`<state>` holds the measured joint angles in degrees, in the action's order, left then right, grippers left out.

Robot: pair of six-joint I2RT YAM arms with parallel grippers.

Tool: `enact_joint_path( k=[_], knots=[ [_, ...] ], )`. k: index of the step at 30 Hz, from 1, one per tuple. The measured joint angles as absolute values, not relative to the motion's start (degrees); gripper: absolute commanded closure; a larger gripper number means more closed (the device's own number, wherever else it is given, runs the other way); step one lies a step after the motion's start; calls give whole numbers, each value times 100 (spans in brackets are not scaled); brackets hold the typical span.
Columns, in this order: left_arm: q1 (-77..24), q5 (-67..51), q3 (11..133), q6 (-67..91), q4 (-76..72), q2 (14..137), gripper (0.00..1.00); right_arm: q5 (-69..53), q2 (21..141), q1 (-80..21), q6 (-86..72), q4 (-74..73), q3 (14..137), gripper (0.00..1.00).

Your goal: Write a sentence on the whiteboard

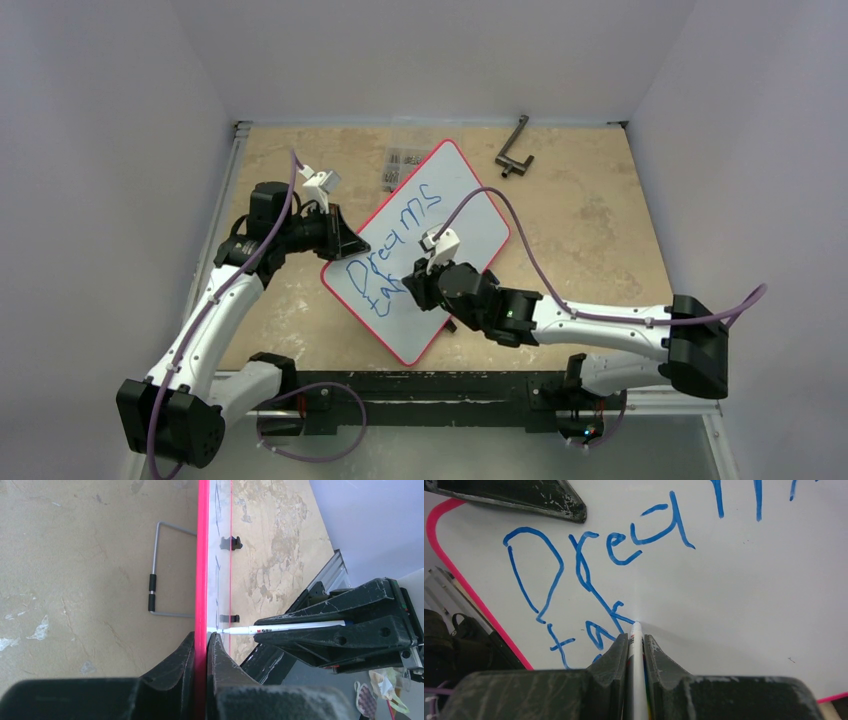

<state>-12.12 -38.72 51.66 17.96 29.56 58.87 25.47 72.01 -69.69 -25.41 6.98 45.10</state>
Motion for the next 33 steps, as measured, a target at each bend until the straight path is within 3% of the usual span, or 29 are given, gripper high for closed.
enact_joint_path(
  k=[15,33],
  knots=[
    [-1214,-3896,5166,1800,2947,5887,100,2495,6475,-6790,-2547,419,4180,100],
    [-1214,-3898,5166,1802,2947,5885,100,1946,6873,-6486,-2429,923,4187,100]
  ],
)
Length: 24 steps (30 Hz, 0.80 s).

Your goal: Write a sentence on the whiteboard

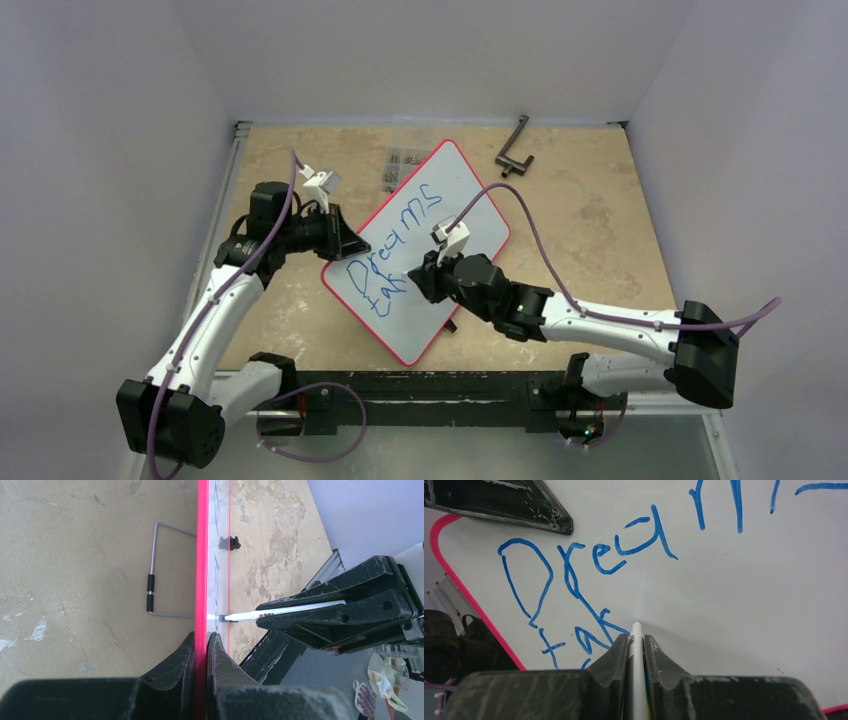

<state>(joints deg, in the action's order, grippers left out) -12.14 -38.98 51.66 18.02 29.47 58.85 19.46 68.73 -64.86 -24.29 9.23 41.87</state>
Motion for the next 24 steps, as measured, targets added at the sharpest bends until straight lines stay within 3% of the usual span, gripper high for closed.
enact_joint_path(
  k=[24],
  knots=[
    [-1214,-3892,5166,1800,2947,5889,100,1538,6949,-5948,-2359,1256,4187,100]
  ],
)
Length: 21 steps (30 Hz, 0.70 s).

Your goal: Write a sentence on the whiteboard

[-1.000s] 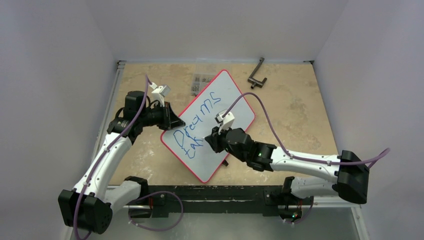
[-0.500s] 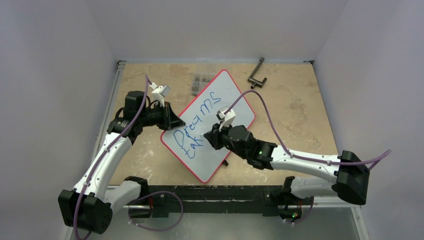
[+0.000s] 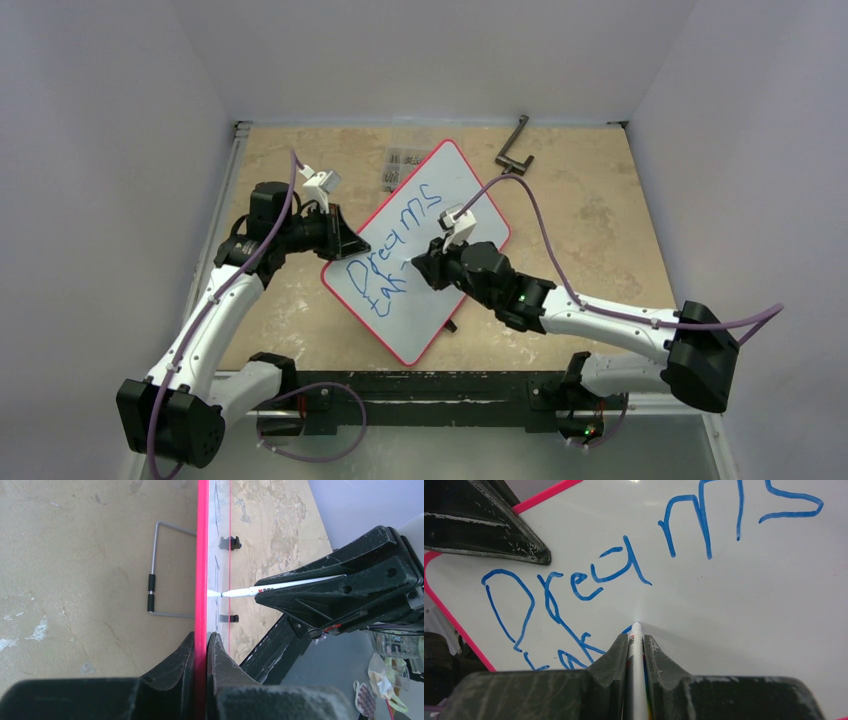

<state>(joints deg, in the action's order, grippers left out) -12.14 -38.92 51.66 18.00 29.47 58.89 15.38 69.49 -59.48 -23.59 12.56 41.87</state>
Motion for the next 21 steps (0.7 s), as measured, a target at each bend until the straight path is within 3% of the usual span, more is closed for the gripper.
enact_joint_path(
  k=[21],
  knots=[
    [-1212,-3879,5166,1800,2956,5892,100,958,7015,-5833,-2045,1507,4209,100]
  ],
)
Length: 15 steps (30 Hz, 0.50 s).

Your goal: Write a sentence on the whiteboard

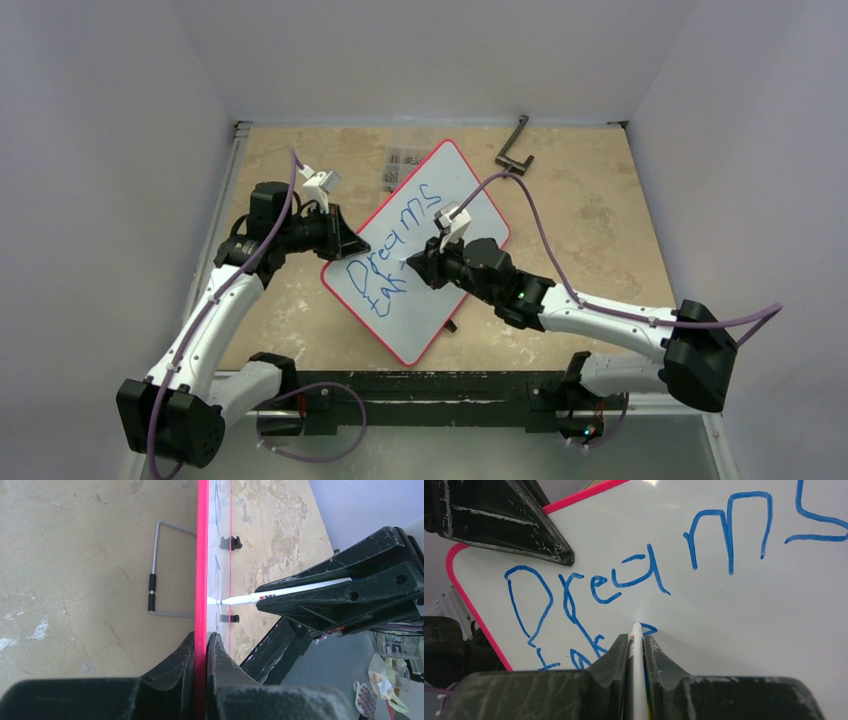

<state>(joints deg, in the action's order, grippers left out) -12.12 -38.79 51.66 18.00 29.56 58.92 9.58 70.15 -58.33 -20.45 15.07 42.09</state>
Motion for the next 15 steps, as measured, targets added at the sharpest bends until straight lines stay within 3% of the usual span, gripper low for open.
enact_joint_path(
  k=[15],
  knots=[
    [-1208,-3868,5166,1798,2967,5892,100,773,7035,-5811,-1999,1636,4156,100]
  ],
)
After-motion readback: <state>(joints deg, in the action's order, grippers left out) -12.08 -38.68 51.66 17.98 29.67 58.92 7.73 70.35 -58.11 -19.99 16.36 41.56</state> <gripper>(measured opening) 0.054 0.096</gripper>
